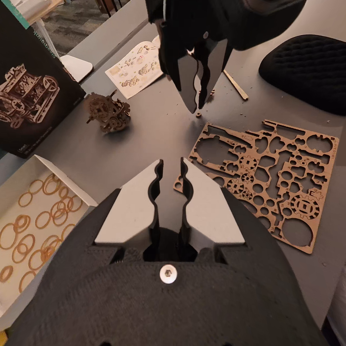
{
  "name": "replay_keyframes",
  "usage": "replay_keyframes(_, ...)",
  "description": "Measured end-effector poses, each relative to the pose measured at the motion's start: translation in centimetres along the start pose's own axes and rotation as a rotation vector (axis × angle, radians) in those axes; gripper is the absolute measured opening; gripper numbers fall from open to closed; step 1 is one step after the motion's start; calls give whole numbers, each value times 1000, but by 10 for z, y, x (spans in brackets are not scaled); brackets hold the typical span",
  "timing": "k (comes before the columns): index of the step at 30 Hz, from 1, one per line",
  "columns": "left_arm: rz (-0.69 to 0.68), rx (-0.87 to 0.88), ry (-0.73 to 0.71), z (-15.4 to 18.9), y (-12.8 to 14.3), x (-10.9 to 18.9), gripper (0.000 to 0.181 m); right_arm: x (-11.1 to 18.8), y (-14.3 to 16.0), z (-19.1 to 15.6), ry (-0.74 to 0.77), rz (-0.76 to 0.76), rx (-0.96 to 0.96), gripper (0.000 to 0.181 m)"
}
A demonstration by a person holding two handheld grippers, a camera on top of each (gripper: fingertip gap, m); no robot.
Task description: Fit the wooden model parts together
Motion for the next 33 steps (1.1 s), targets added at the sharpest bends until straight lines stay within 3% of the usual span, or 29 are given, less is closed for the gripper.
replay_keyframes(1,0,8,-2,0,1,2,16,-1,-1,0,-14,-5,34,13)
replay_keyframes(7,-17,73,-36,-4,5,16,16,-6,-3,-5,-105,-2,141,15)
replay_keyframes(22,-112,106,-141,13,3,26,16,-6,0,1,-26,47,223,17)
replay_keyframes(33,-135,95,-126,16,-4,13,15,-9,1,3,-82,83,104,9)
Point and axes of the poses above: each gripper's, where its closed fingertips meet, x back along the fingers, y out of its underside, z = x × y across the jaws, the point moved 5 cm from there along x, back along the fingers, and after that the axes turned 1 degree about -y, right-handed, at the moved point
